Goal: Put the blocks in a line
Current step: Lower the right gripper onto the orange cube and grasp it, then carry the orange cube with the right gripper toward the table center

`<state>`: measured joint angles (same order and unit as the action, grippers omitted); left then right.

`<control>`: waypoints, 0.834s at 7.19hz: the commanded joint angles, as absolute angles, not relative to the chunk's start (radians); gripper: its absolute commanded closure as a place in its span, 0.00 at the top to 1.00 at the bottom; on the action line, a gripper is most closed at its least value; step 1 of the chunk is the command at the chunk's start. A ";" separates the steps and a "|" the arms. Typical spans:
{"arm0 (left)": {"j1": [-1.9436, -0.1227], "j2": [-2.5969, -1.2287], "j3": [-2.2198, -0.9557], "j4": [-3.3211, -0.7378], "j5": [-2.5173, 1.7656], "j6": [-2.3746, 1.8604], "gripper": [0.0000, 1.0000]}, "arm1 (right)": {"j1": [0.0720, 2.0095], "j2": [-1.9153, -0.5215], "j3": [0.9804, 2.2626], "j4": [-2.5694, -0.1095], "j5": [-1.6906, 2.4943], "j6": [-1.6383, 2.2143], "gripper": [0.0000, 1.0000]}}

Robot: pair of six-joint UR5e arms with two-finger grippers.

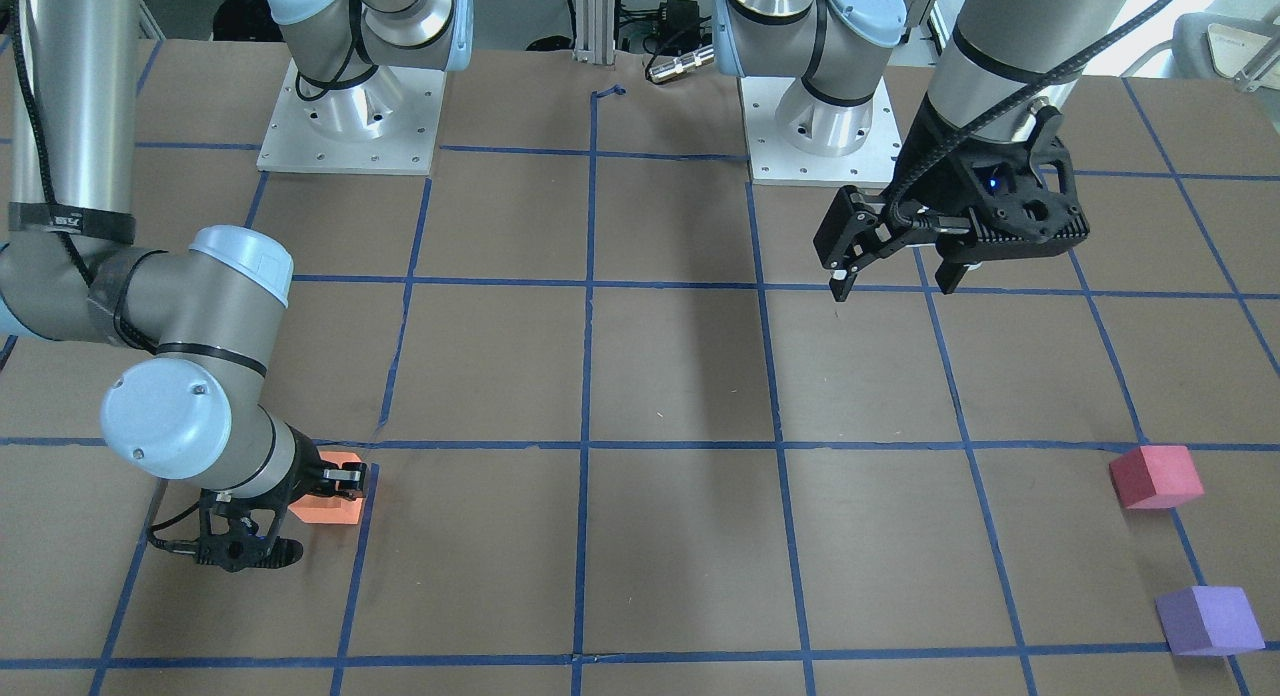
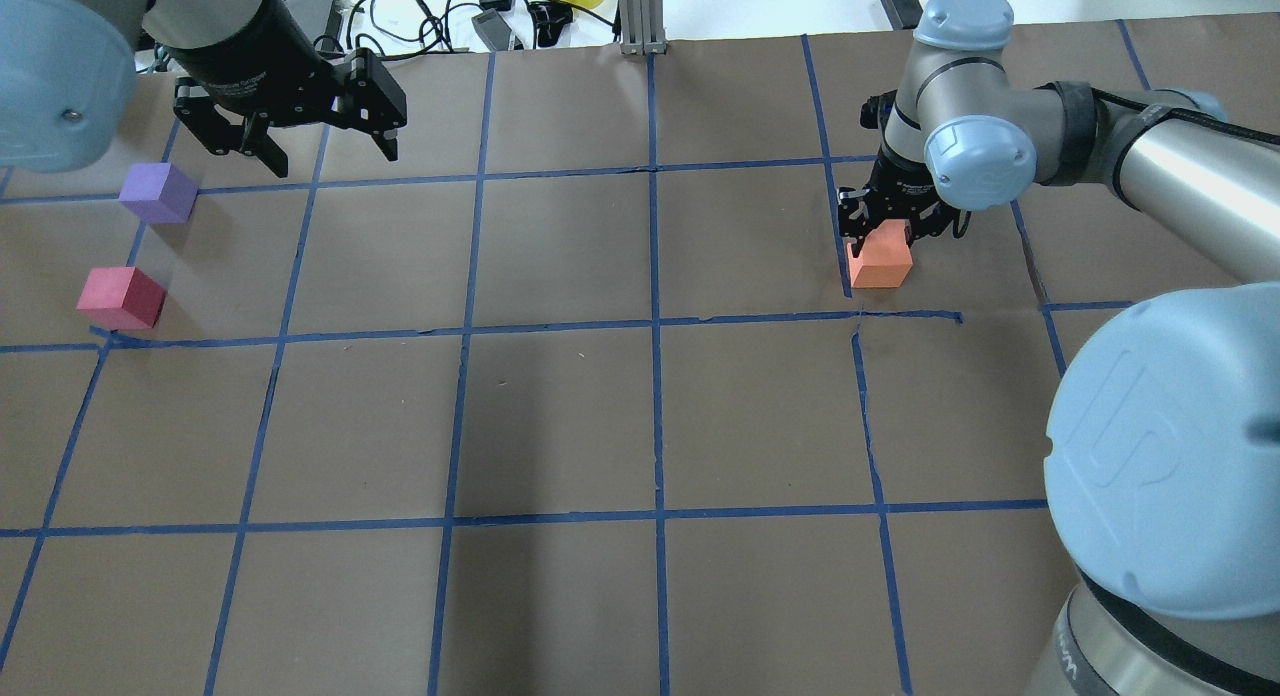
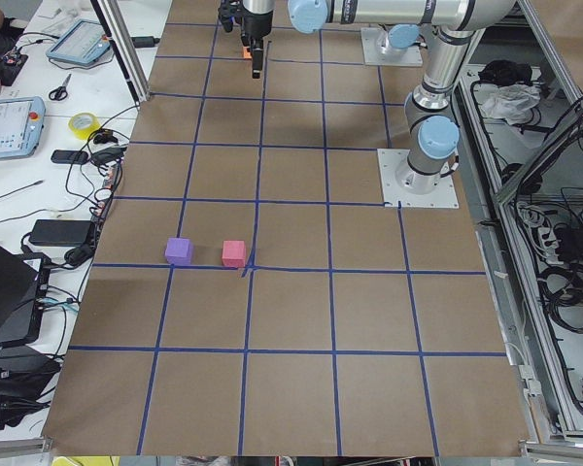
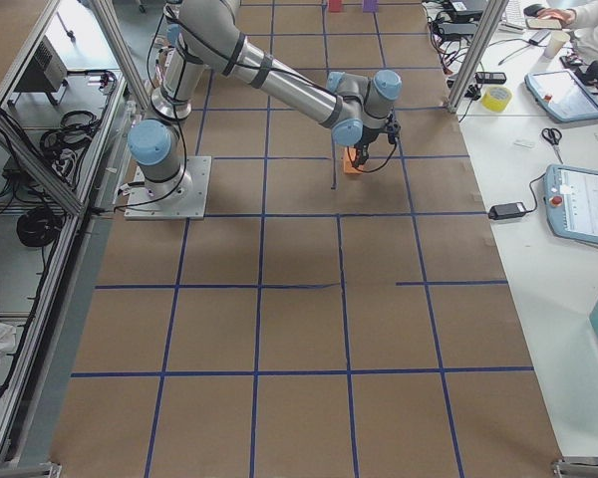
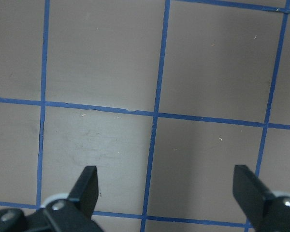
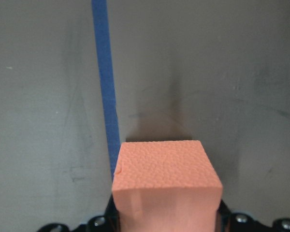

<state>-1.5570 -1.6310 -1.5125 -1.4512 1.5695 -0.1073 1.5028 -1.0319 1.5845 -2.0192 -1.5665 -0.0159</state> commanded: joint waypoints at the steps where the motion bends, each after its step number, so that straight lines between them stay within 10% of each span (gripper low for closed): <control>1: -1.557 -1.631 -1.513 -1.451 1.568 -0.107 1.00 | 1.541 -1.066 1.518 -2.016 -1.536 0.003 0.03; 6: -1.555 -1.631 -1.513 -1.440 1.566 -0.106 1.00 | 1.879 -0.991 1.419 -2.052 -1.532 0.427 0.03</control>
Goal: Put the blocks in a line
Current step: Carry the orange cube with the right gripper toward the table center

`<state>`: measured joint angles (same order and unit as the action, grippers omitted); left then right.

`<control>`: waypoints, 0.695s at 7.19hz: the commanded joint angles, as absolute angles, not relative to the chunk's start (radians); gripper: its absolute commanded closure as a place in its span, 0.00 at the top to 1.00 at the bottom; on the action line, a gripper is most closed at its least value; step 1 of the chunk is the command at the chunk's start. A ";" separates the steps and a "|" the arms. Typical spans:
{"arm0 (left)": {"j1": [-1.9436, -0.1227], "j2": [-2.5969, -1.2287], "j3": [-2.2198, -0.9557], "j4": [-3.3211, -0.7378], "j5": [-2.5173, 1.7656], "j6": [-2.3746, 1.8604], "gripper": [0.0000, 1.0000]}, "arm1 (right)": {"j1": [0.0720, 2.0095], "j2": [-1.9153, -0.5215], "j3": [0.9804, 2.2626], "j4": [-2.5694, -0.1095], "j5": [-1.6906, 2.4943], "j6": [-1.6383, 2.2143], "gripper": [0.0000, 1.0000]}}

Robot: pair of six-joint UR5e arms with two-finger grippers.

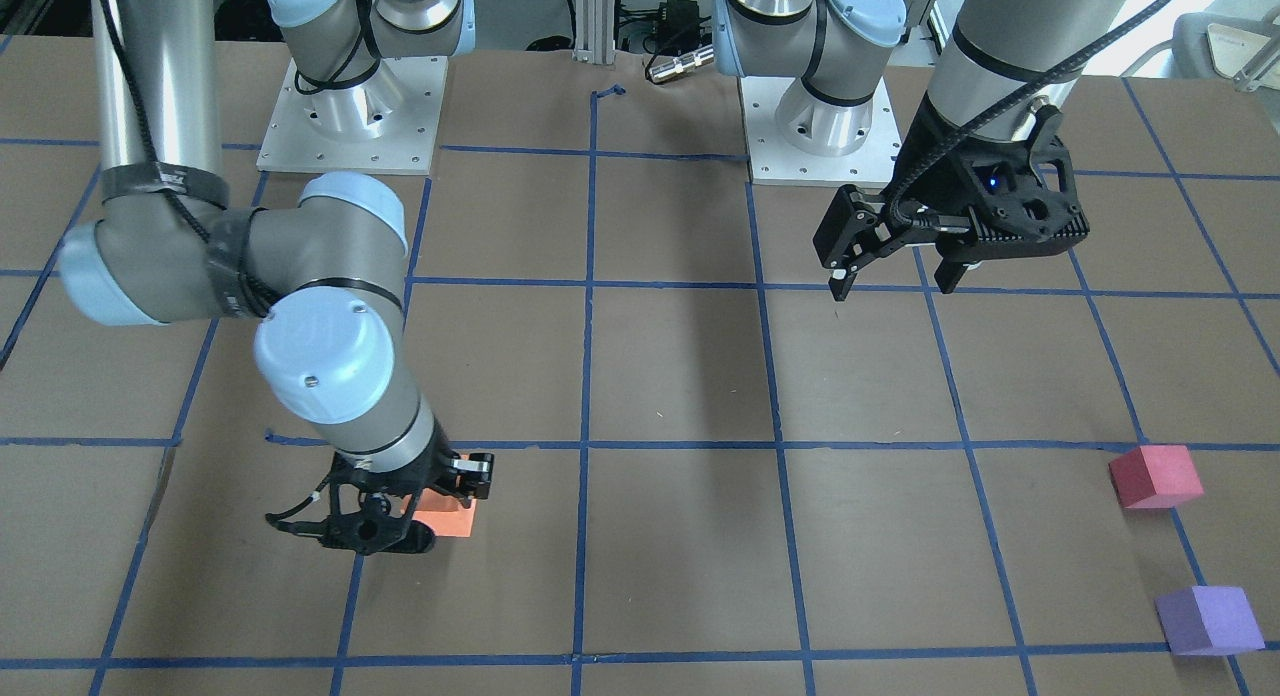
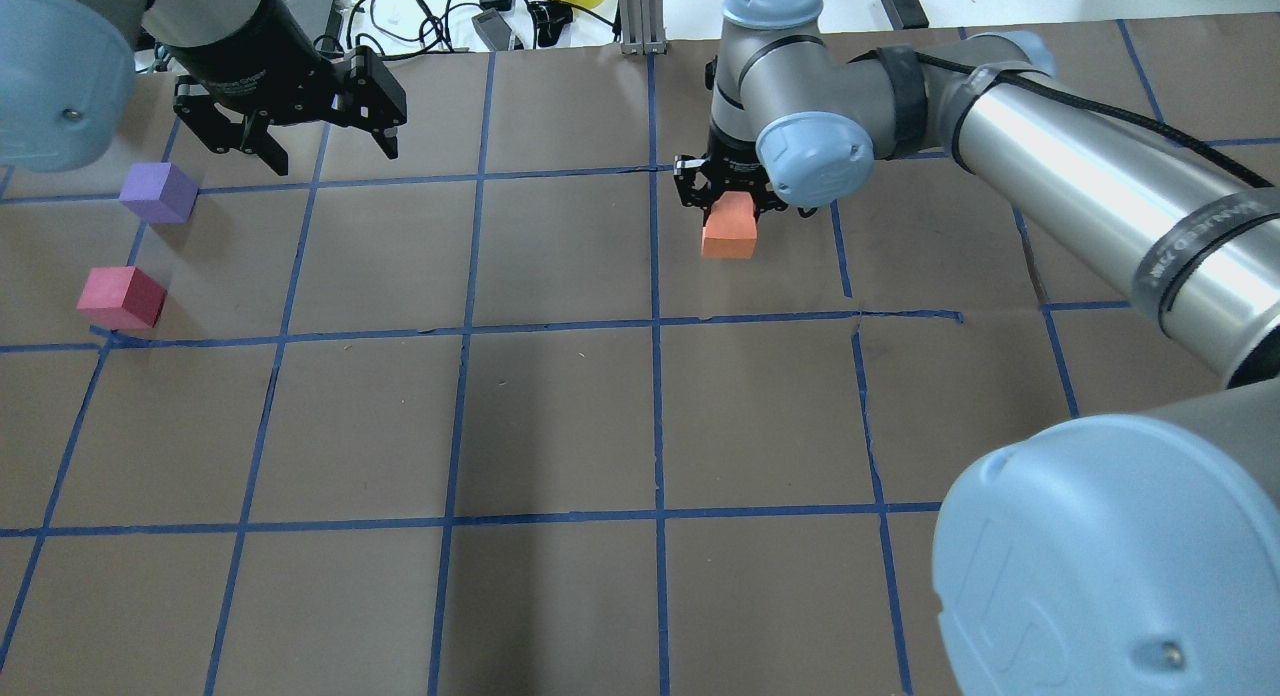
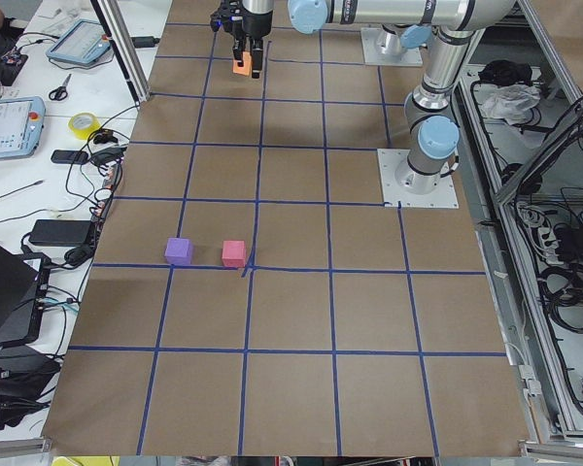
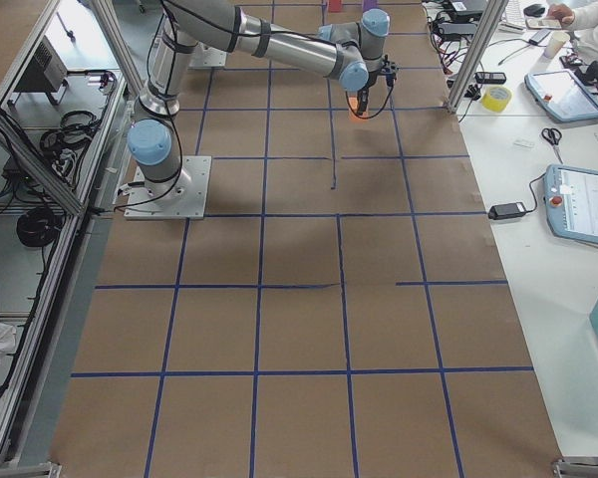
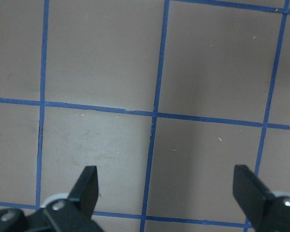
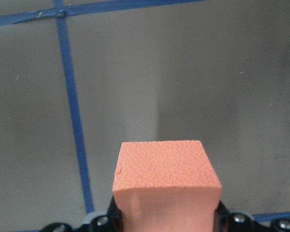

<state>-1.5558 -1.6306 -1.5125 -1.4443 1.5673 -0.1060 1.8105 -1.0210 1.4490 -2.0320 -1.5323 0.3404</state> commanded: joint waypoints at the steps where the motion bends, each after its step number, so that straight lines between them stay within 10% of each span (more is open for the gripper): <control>1: -1.555 -1.631 -1.513 -1.440 1.566 -0.106 1.00 | 1.922 -0.948 1.375 -2.051 -1.548 0.414 0.05; 5: -1.555 -1.631 -1.514 -1.440 1.568 -0.106 1.00 | 1.944 -0.891 1.355 -2.056 -1.543 0.322 0.07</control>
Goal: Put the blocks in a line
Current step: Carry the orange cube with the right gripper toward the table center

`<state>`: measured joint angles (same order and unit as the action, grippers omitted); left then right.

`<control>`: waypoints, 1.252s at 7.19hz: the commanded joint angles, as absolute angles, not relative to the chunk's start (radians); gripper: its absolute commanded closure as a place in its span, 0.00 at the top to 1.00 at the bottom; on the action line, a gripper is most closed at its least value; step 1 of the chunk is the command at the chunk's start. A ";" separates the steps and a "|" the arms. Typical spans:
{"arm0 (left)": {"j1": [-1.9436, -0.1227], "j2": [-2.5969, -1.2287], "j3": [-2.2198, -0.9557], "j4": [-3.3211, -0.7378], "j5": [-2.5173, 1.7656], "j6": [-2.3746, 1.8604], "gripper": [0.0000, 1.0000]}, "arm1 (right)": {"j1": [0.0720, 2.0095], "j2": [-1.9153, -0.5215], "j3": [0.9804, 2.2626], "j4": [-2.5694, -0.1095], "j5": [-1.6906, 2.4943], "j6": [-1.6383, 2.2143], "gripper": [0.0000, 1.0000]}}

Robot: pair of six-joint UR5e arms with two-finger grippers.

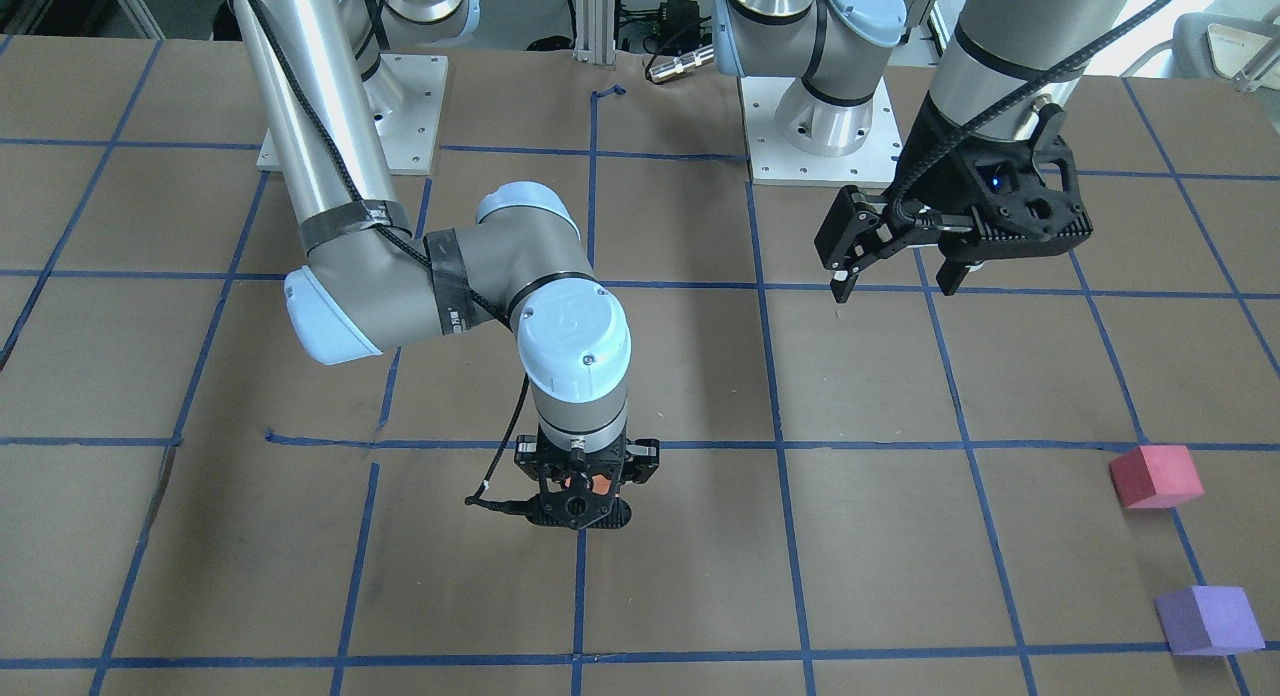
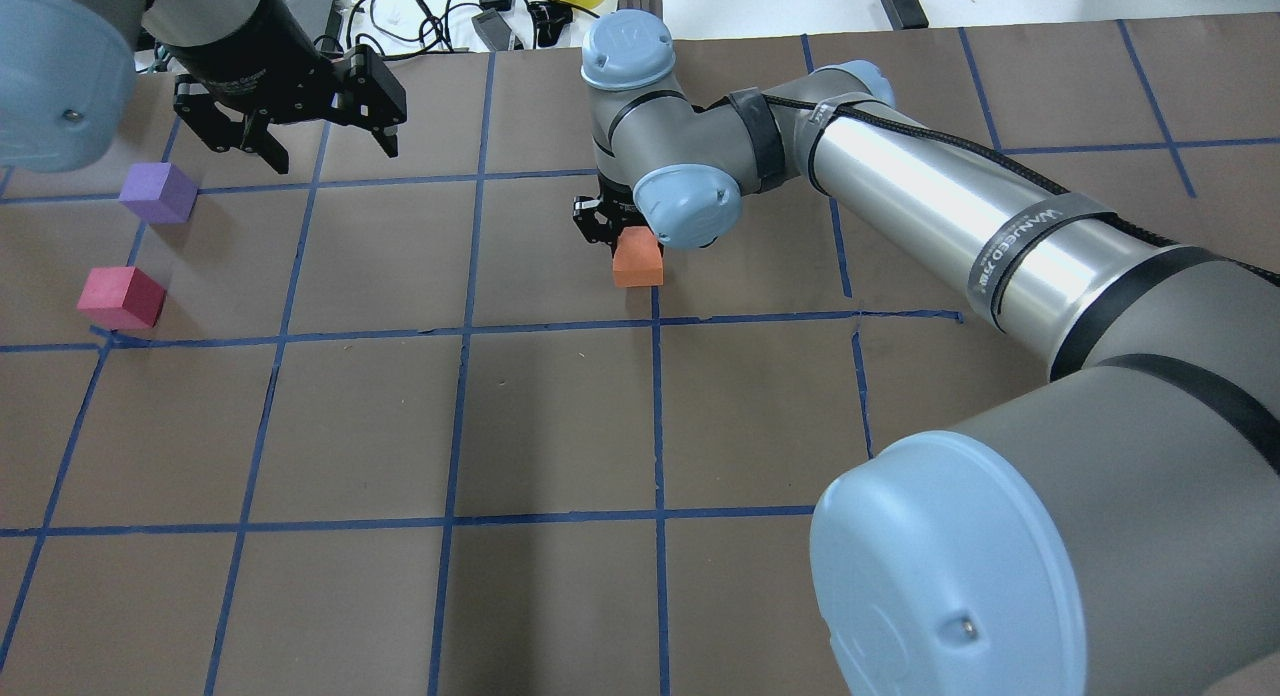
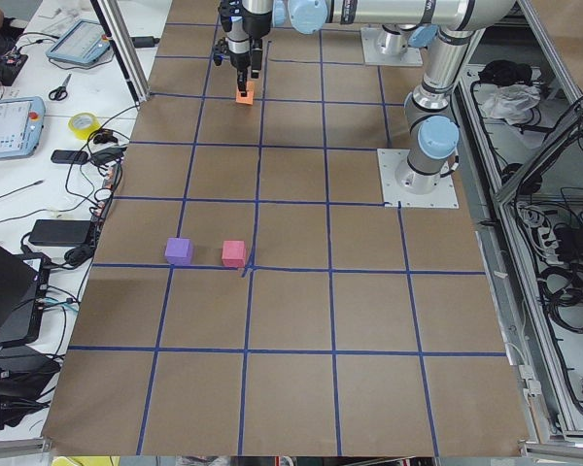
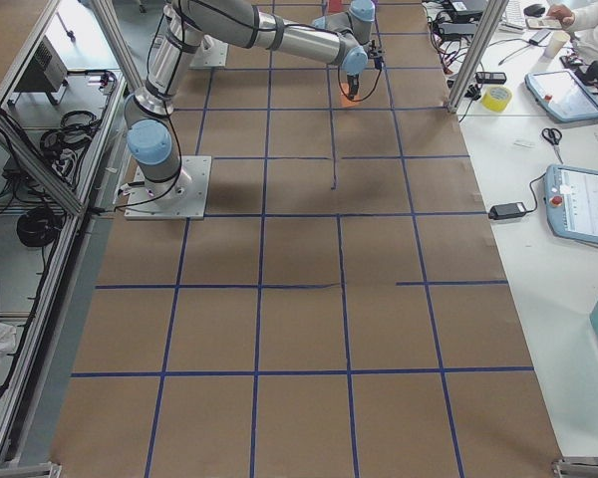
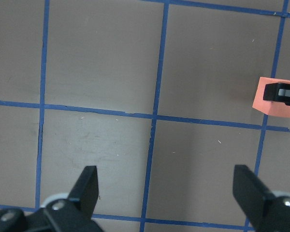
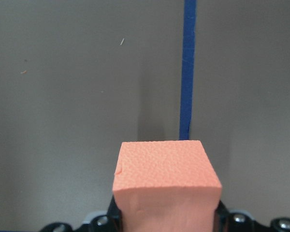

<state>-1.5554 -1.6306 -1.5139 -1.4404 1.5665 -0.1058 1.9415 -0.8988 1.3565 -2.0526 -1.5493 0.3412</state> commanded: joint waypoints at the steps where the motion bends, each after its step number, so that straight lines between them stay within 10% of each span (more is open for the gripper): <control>1: -1.555 -1.631 -1.514 -1.440 1.568 -0.106 1.00 | 1.942 -0.894 1.355 -2.056 -1.537 0.325 0.08; 9: -1.555 -1.632 -1.513 -1.440 1.565 -0.106 1.00 | 1.954 -0.879 1.368 -2.054 -1.537 0.363 0.17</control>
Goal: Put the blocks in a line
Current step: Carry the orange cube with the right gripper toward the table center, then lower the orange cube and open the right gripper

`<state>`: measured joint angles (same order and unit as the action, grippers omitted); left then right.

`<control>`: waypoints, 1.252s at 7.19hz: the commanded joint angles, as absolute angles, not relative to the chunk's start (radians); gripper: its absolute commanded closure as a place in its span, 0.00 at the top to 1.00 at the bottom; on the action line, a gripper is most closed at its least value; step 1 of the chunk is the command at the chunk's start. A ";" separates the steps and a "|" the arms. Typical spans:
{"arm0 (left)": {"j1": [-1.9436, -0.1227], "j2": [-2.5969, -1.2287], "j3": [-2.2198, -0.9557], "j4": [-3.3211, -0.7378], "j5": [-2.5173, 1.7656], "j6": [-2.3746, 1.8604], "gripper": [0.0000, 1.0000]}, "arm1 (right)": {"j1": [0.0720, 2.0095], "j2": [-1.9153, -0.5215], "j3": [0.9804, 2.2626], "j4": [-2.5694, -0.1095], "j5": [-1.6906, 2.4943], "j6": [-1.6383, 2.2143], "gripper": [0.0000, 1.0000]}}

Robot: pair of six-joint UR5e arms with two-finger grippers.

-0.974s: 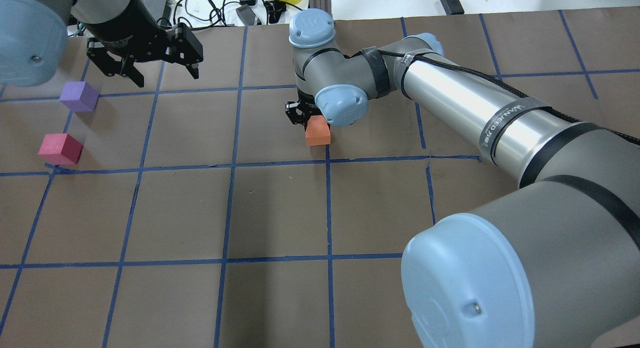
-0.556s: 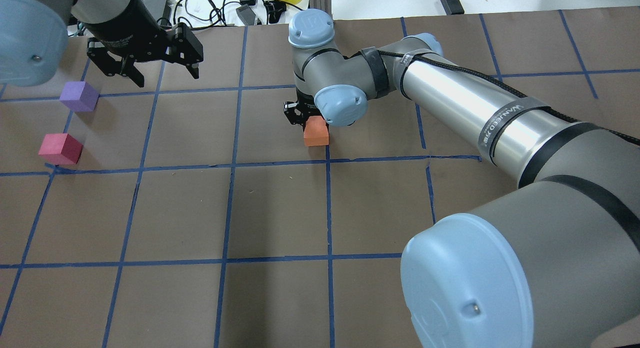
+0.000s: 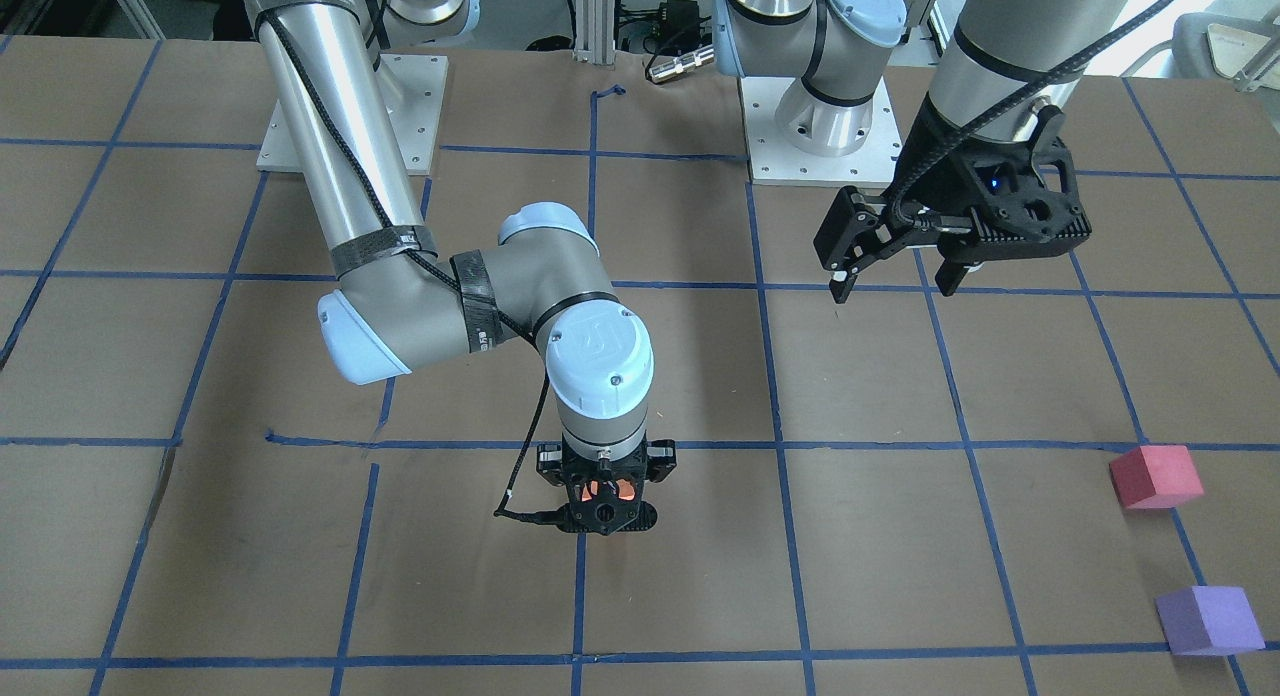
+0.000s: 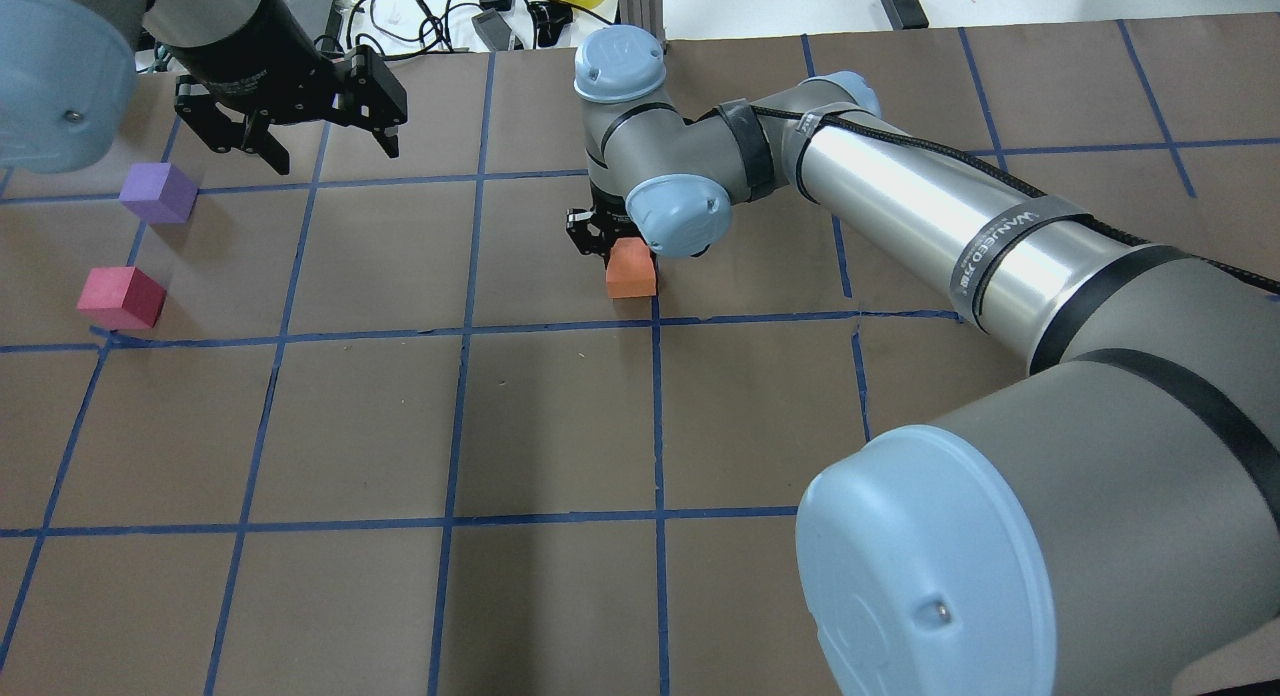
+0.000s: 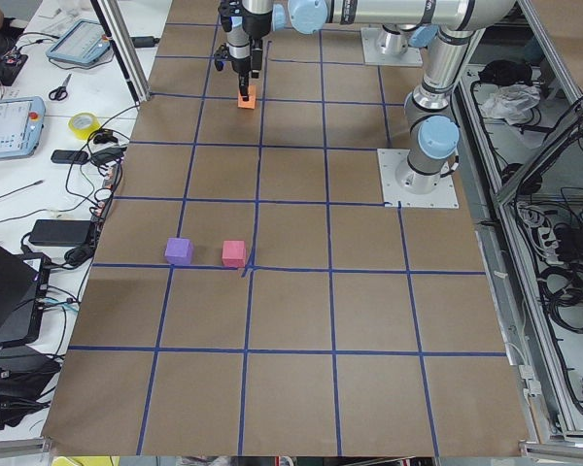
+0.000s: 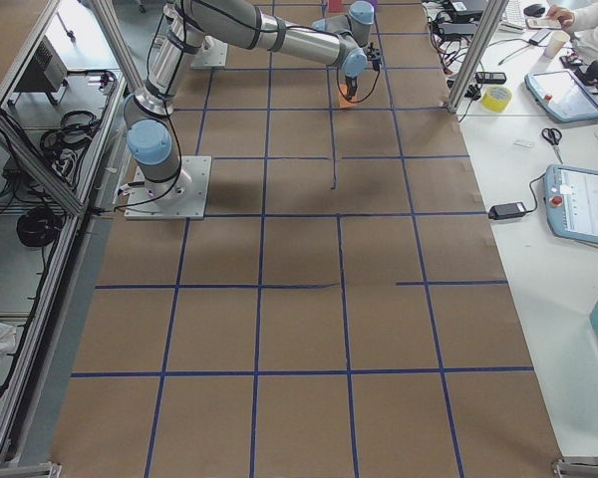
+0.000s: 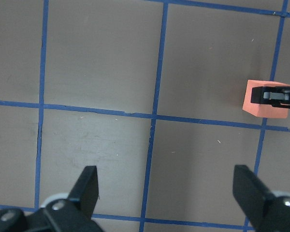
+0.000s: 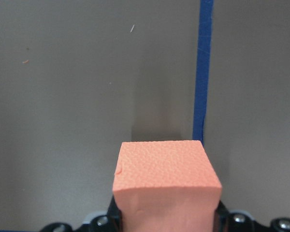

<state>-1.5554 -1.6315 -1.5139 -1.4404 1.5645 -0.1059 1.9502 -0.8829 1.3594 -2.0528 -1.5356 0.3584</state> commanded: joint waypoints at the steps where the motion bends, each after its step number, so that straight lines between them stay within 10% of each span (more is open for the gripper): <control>1: -1.555 -1.632 -1.514 -1.440 1.565 -0.106 1.00 | 1.954 -0.880 1.358 -2.059 -1.536 0.350 0.20; 5: -1.555 -1.632 -1.513 -1.440 1.563 -0.106 1.00 | 1.962 -0.874 1.365 -2.066 -1.536 0.391 0.95; 9: -1.555 -1.632 -1.513 -1.440 1.562 -0.104 1.00 | 1.951 -0.906 1.342 -2.063 -1.490 0.391 1.00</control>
